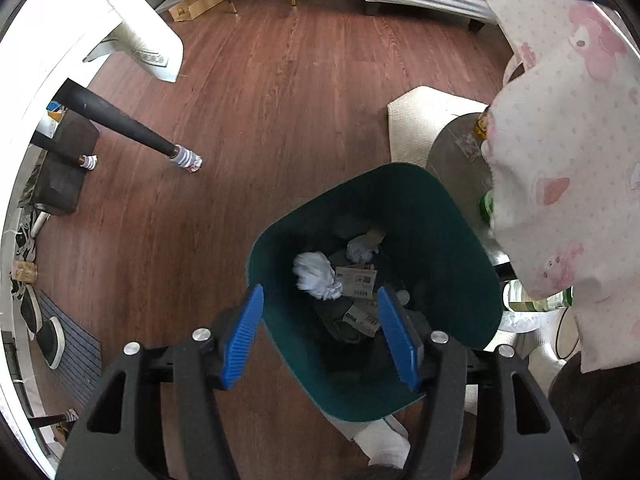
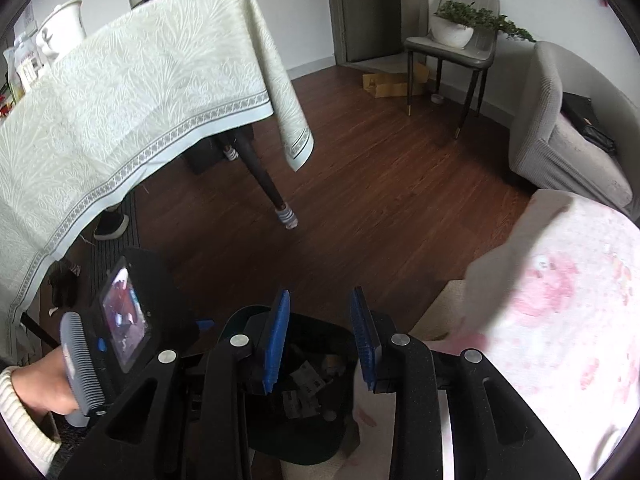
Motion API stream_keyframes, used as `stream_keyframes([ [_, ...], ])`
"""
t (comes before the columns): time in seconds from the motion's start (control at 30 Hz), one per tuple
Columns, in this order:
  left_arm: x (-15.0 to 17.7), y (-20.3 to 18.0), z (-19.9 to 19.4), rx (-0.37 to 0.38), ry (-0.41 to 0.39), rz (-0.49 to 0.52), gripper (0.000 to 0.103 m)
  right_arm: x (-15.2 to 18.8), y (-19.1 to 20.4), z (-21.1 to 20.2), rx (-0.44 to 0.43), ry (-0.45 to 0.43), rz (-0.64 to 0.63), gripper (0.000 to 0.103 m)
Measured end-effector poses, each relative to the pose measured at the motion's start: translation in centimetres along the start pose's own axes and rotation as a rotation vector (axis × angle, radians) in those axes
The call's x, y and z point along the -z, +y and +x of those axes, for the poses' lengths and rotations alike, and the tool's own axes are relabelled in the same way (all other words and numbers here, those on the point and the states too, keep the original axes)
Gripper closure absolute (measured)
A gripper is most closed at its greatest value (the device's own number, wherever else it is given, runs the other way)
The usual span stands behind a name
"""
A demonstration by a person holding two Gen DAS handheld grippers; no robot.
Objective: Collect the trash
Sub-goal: 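Carry the foil ball to the bin and open the left gripper while the right carries the tape core, then lower the tape core into the bin and open the right gripper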
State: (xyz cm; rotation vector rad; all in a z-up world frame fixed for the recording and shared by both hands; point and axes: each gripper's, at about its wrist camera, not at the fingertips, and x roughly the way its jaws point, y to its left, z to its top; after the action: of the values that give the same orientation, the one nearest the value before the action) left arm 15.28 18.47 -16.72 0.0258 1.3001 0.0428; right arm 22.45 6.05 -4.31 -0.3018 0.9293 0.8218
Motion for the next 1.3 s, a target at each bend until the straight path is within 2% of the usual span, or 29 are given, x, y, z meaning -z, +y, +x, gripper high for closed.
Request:
stream_keyframes([
  [0.3, 0.0, 2.8, -1.7, -0.013, -0.055, -0.069, 0.040, 0.5, 1.7, 2.8, -0.010, 0.068, -0.019, 0.071],
  [0.57, -0.6, 5.1, -5.3, -0.018, -0.185, -0.153, 0.042, 1.4, 2.4, 4.2, -0.035, 0.125, -0.025, 0.071],
  [0.73, -1.3, 5.3, -7.8, -0.013, -0.272, -0.196, 0.050, 1.8, 2.4, 4.0, -0.045, 0.134, -0.028, 0.071],
  [0.8, -1.6, 5.0, -9.1, -0.009, -0.320, -0.206, 0.053, 1.9, 2.4, 3.1, -0.062, 0.110, -0.030, 0.071],
  [0.9, -1.9, 4.7, -11.4, -0.009, -0.413, -0.221, 0.060, 1.6, 2.3, 1.4, -0.069, 0.052, -0.031, 0.058],
  [1.0, -2.1, 4.3, -13.5, -0.006, -0.505, -0.243, 0.061, 1.4, 2.0, -0.7, -0.070, -0.008, -0.035, 0.056],
  [1.13, -2.9, 3.4, -15.4, 0.019, -0.581, -0.268, 0.065, 1.7, 0.5, -3.5, -0.036, -0.073, -0.027, 0.050],
  [1.3, -4.1, 0.1, -16.7, 0.039, -0.632, -0.230, 0.068, 2.6, -3.0, -6.7, 0.022, -0.134, 0.033, 0.043],
])
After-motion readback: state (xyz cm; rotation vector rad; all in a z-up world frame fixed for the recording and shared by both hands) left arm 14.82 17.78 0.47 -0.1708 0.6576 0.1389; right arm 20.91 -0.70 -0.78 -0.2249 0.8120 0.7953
